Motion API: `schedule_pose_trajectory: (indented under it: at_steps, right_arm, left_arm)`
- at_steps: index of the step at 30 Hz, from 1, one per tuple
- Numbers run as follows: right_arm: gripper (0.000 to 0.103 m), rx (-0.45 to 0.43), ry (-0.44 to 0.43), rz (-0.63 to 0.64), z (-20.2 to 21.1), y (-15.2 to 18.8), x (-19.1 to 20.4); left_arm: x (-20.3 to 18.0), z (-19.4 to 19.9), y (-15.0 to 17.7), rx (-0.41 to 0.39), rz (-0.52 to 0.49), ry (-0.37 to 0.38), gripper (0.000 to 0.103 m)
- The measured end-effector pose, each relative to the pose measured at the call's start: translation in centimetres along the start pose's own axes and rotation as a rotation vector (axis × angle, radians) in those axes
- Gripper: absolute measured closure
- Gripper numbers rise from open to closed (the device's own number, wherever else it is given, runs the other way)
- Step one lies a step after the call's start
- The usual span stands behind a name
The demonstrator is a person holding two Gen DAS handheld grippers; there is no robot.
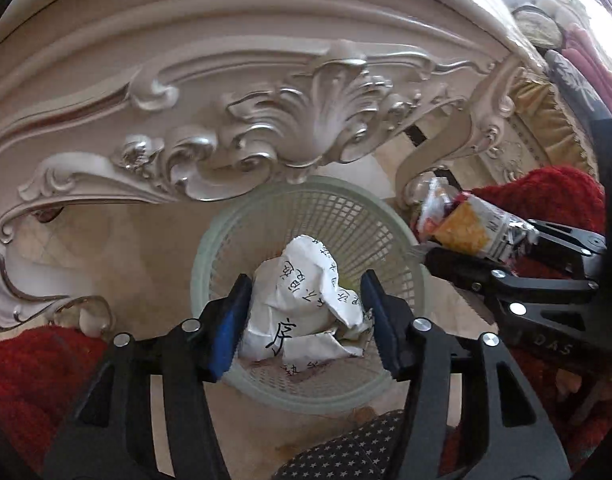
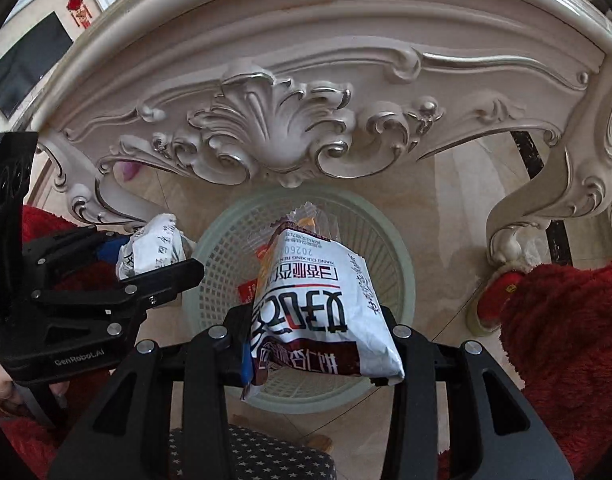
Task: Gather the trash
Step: 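Carry the paper and snack bag to the wastebasket and release both, then grasp the red-white tissue pack with the left tool while the right grasps the white bread bag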
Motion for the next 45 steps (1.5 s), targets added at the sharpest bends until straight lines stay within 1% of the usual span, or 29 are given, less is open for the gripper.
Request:
schedule_pose_trajectory:
  at_steps: [2, 3, 4, 5, 6, 8, 10, 15, 19, 22, 24, 26, 28, 30, 31, 33, 34, 37, 38, 40, 41, 42, 43, 44, 45]
  right_arm:
    - [0.062, -0.001, 0.009, 0.005, 0.0, 0.0, -0.1]
    - [0.055, 0.000, 0.014, 0.007, 0.1, 0.4, -0.1]
    - [0.047, 0.002, 0.029, 0.010, 0.2, 0.9, -0.4]
    - [0.044, 0.003, 0.046, 0.013, 0.1, 0.9, -0.5]
    - [0.039, 0.005, 0.059, 0.009, 0.1, 1.2, -0.8]
    - [0.038, 0.012, 0.058, -0.002, -0.1, 1.5, -1.2]
    - [0.030, 0.022, 0.074, -0.010, -0.3, 1.7, -1.6]
    - [0.030, 0.018, 0.068, -0.025, -0.5, 1.6, -1.8]
    - [0.030, 0.013, 0.067, -0.036, -0.4, 1.5, -2.0]
    - [0.030, -0.011, 0.064, -0.043, 0.2, 1.4, -2.1]
    - [0.030, -0.044, 0.058, -0.040, 1.3, 1.1, -2.0]
    - [0.030, -0.082, 0.046, -0.024, 2.9, 0.7, -1.6]
    - [0.030, -0.128, 0.013, -0.007, 5.1, 0.0, -1.1]
    - [0.030, -0.197, -0.038, 0.002, 8.1, -1.5, -0.6]
    - [0.030, -0.225, -0.054, 0.009, 9.3, -2.4, -0.5]
    - [0.030, -0.288, -0.068, 0.027, 11.8, -4.7, -0.6]
    - [0.030, -0.314, -0.068, 0.037, 12.9, -5.8, -0.7]
    - [0.030, -0.407, -0.077, 0.077, 15.5, -10.4, -1.6]
    - [0.030, -0.428, -0.074, 0.085, 15.9, -12.0, -2.0]
    - [0.030, -0.460, -0.054, 0.118, 16.1, -15.9, -2.9]
    - [0.030, -0.469, -0.044, 0.134, 15.9, -17.6, -3.3]
    - [0.030, -0.468, -0.031, 0.151, 15.2, -19.9, -3.9]
    - [0.030, -0.460, -0.030, 0.160, 14.4, -21.5, -4.3]
    - [0.030, -0.445, -0.033, 0.171, 13.2, -23.7, -4.7]
    - [0.030, -0.433, -0.033, 0.181, 12.3, -24.9, -4.9]
  left_arm:
    - [0.4, -0.2, 0.0, 0.004, 0.017, -0.014, 0.027]
    - [0.5, -0.2, 0.0, 0.006, 0.024, -0.021, 0.024]
    - [0.8, -0.3, 0.0, 0.008, 0.030, -0.024, 0.024]
    - [1.0, -0.4, 0.1, 0.014, 0.038, -0.022, 0.024]
    - [1.1, -0.5, 0.2, 0.020, 0.043, -0.018, 0.024]
    - [1.0, -1.0, 0.4, 0.029, 0.044, -0.019, 0.024]
    - [1.1, -1.2, 0.7, 0.036, 0.038, -0.021, 0.024]
    - [0.8, -1.6, 0.6, 0.043, 0.038, -0.012, 0.024]
    - [0.5, -0.9, 0.4, 0.012, 0.038, -0.009, 0.024]
    - [0.5, 0.9, 0.0, -0.036, 0.027, -0.008, 0.024]
    - [0.4, 3.1, -0.7, -0.082, 0.024, -0.006, 0.024]
    - [0.3, 5.5, -1.6, -0.126, 0.027, 0.005, 0.024]
    - [0.2, 8.0, -2.8, -0.157, 0.032, 0.013, 0.024]
    - [0.3, 10.8, -4.7, -0.194, 0.027, 0.005, 0.024]
    - [0.3, 12.0, -5.8, -0.216, 0.013, -0.016, 0.024]
    - [0.6, 13.7, -8.0, -0.247, -0.014, -0.058, 0.024]
    - [0.8, 14.2, -9.0, -0.256, -0.018, -0.066, 0.024]
    - [1.6, 15.4, -13.8, -0.295, -0.016, -0.060, 0.024]
    - [1.8, 15.4, -16.0, -0.309, -0.028, -0.060, 0.024]
    - [2.6, 14.9, -19.8, -0.334, -0.037, -0.088, 0.024]
    - [3.3, 14.1, -22.4, -0.331, -0.029, -0.093, 0.024]
    - [3.8, 13.5, -24.2, -0.334, -0.011, -0.097, 0.024]
    - [4.6, 12.6, -26.9, -0.339, 0.018, -0.107, 0.024]
    - [4.9, 11.9, -28.6, -0.340, 0.033, -0.111, 0.024]
    - [5.6, 10.9, -30.9, -0.342, 0.061, -0.133, 0.024]
Point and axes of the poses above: each gripper's, at about its wrist camera, not at the fingertips, and z roughly against the way its jaws point, x to its left, y to its underside, the point moved 8 cm from there along -z, roughly the way its jaws point, and after that the axes turned 2 degrees about -x, right-handed, at the moved point
